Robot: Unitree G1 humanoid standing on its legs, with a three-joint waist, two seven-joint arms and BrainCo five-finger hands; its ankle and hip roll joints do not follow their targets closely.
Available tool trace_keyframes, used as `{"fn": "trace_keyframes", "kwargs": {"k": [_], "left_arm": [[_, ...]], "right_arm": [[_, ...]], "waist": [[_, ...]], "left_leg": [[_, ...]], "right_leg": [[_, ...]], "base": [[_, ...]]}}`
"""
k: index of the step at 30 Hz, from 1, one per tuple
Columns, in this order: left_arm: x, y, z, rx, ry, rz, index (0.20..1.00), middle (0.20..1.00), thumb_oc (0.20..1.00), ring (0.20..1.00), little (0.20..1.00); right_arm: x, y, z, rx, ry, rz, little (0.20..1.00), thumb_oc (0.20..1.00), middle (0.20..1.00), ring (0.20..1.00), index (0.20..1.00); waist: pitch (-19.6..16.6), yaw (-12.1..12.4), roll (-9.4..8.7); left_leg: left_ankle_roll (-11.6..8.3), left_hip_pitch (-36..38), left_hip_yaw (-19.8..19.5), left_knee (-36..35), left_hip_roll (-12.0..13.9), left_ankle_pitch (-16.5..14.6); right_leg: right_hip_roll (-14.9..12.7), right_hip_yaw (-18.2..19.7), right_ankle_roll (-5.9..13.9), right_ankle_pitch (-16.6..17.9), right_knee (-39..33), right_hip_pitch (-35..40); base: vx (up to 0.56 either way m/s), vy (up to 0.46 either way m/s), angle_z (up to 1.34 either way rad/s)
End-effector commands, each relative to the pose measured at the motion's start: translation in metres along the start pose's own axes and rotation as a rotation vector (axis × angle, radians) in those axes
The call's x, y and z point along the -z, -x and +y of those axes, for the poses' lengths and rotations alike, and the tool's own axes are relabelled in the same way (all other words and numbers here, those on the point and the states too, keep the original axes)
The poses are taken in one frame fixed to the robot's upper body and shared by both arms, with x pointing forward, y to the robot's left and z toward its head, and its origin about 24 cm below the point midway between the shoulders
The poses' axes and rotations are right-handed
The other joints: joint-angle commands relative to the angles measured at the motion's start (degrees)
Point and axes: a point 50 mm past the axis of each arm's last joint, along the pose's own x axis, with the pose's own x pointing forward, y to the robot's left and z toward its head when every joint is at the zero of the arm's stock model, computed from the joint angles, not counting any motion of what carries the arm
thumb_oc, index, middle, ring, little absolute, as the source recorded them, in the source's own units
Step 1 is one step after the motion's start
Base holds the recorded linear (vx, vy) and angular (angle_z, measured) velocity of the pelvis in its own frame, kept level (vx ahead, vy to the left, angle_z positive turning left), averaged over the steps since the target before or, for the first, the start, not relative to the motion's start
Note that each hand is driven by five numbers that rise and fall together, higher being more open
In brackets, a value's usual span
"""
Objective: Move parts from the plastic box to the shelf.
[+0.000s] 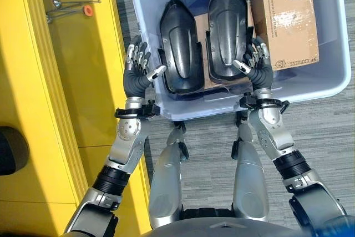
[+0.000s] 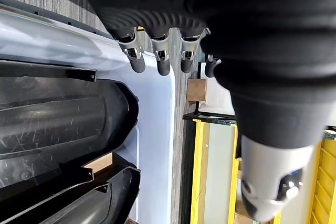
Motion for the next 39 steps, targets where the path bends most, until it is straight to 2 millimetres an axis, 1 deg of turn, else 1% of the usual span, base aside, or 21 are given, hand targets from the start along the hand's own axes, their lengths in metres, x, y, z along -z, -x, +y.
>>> {"fn": "trace_keyframes", "kwargs": {"k": [1,2,5,16,26,28,32,34,39], "left_arm": [[-0.025,-0.001,0.008,-0.005,-0.039,-0.135,1.0,1.0,1.0,1.0,1.0],[-0.025,0.0,0.008,-0.005,-0.039,-0.134,1.0,1.0,1.0,1.0,1.0],[-0.026,0.001,0.01,-0.017,-0.042,-0.137,1.0,1.0,1.0,1.0,1.0],[-0.029,0.002,0.012,-0.023,-0.049,-0.146,1.0,1.0,1.0,1.0,1.0],[-0.029,0.004,0.012,-0.015,-0.052,-0.146,1.0,1.0,1.0,1.0,1.0],[-0.029,0.004,0.011,-0.008,-0.047,-0.143,1.0,1.0,1.0,1.0,1.0],[-0.029,0.004,0.011,-0.008,-0.047,-0.143,1.0,1.0,1.0,1.0,1.0],[-0.027,0.003,0.008,0.007,-0.036,-0.134,1.0,1.0,1.0,1.0,1.0],[-0.028,0.003,0.008,0.023,-0.026,-0.137,1.0,1.0,1.0,1.0,1.0]], "right_arm": [[-0.028,-0.001,0.005,-0.041,-0.026,-0.167,1.0,1.0,1.0,1.0,1.0],[-0.028,-0.001,0.004,-0.041,-0.026,-0.166,1.0,1.0,1.0,1.0,1.0],[-0.038,0.002,0.006,-0.057,-0.046,-0.217,1.0,1.0,1.0,1.0,1.0],[-0.045,0.005,0.001,-0.031,-0.053,-0.251,1.0,1.0,1.0,1.0,1.0],[-0.05,0.007,-0.009,0.018,-0.032,-0.282,1.0,1.0,1.0,1.0,1.0],[-0.045,0.006,-0.012,0.044,-0.026,-0.261,1.0,1.0,1.0,1.0,1.0],[-0.045,0.006,-0.012,0.044,-0.026,-0.262,1.0,1.0,1.0,1.0,1.0],[-0.028,-0.002,-0.016,0.078,-0.009,-0.176,1.0,1.0,1.0,1.0,1.0],[-0.016,-0.014,-0.023,0.143,0.028,-0.123,1.0,1.0,1.0,1.0,1.0]], "waist": [[-1.2,-0.1,-1.27],[-1.2,-0.1,-1.27],[-1.3,-0.4,-1.48],[-1.5,-0.7,-1.52],[-1.5,-1.0,-1.34],[-1.5,-1.0,-1.2],[-1.5,-1.0,-1.2],[-1.4,-0.6,-0.63],[-1.5,0.0,0.21]], "left_leg": [[-4.38,-1.2,-1.9,5.0,3.7,-3.0],[-4.38,-1.3,-1.9,5.0,3.7,-3.0],[-4.34,-1.5,-2.0,5.2,3.8,-3.1],[-4.34,-1.8,-2.0,5.4,3.7,-3.4],[-4.27,-1.9,-1.7,5.2,3.7,-3.5],[-4.22,-1.9,-1.7,5.0,3.6,-3.5],[-4.22,-1.9,-1.7,5.0,3.6,-3.5],[-4.06,-2.2,-1.9,5.4,3.5,-3.8],[-4.01,-2.3,-1.9,5.6,3.2,-4.0]], "right_leg": [[-3.8,-1.4,2.4,-4.3,6.3,2.0],[-3.8,-1.4,2.4,-4.3,6.3,2.0],[-3.7,-1.3,2.37,-4.3,6.4,1.9],[-3.5,-1.1,2.31,-4.5,6.5,1.6],[-3.1,-0.2,2.19,-4.9,6.9,0.5],[-3.0,-0.2,2.23,-4.9,6.9,0.4],[-3.0,-0.2,2.23,-4.9,6.9,0.4],[-2.9,0.0,2.08,-5.2,7.4,0.0],[-3.0,0.0,2.03,-5.4,7.5,0.0]], "base": [[0.0,0.0,0.0],[0.0,0.0,0.0],[0.0,0.0,0.0],[0.0,0.0,0.0],[0.0,0.0,0.0],[0.0,0.0,0.0],[0.0,0.0,0.0],[0.0,0.0,0.0],[0.0,0.0,0.0]]}}
